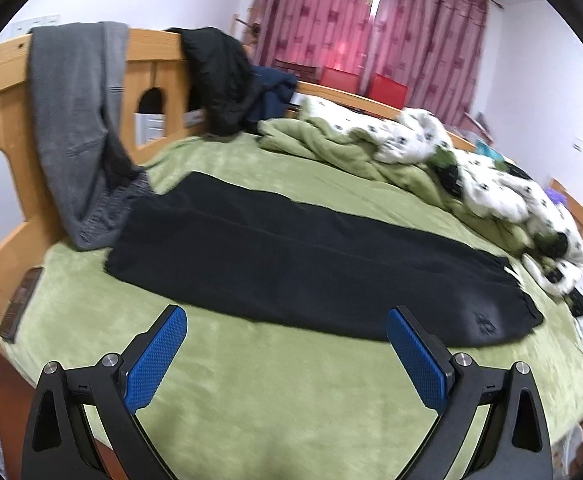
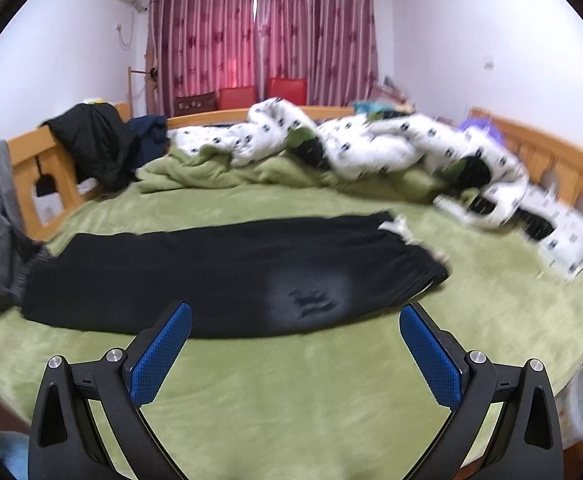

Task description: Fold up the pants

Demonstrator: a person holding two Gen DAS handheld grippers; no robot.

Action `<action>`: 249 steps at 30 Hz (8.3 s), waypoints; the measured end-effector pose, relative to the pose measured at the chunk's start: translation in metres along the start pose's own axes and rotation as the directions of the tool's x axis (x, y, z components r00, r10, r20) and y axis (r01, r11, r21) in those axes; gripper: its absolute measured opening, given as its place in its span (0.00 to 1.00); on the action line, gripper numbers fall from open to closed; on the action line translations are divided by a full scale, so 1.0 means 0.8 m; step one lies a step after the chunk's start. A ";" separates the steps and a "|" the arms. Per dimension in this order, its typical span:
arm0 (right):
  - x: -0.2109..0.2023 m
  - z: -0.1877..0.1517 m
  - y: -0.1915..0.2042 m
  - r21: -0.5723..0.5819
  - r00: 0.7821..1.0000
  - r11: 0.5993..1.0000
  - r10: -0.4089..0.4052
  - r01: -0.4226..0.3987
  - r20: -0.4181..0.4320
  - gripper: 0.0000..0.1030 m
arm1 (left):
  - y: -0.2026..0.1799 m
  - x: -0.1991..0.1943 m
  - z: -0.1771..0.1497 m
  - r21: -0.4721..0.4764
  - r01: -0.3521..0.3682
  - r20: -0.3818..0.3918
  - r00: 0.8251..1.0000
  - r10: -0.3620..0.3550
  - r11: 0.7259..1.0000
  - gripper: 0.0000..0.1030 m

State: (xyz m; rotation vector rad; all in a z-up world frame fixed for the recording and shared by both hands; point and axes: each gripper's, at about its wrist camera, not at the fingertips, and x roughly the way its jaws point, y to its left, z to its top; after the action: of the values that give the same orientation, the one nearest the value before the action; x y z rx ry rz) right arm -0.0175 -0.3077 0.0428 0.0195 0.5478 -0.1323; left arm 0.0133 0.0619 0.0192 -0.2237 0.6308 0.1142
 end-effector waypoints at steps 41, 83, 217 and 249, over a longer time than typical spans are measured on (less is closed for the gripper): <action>0.327 0.034 -0.124 0.345 0.962 0.913 0.261 -0.219 -0.081 0.16 | 0.137 0.282 0.072 -0.340 0.144 -0.047 0.984 -0.170 0.929 0.11; 0.444 -0.035 -0.208 0.562 0.937 0.817 0.288 -0.132 -0.198 0.77 | 0.112 0.388 0.029 -0.423 0.126 -0.187 0.957 -0.222 0.897 0.82; 0.195 -0.100 -0.107 0.222 0.958 0.975 0.058 0.006 -0.282 0.67 | 0.249 0.185 -0.072 -0.496 0.205 -0.053 0.963 -0.266 0.844 0.10; 0.415 -0.016 -0.006 -0.337 0.866 0.846 0.252 -0.414 -0.432 0.20 | 0.178 0.290 0.078 -0.069 -0.059 -0.153 0.987 0.048 0.996 0.54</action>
State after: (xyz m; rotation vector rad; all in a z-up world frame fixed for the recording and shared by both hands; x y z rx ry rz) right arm 0.2559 -0.3513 -0.1411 -0.2859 0.9390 0.3513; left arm 0.2100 0.2237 -0.0948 -0.2883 0.7849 0.1735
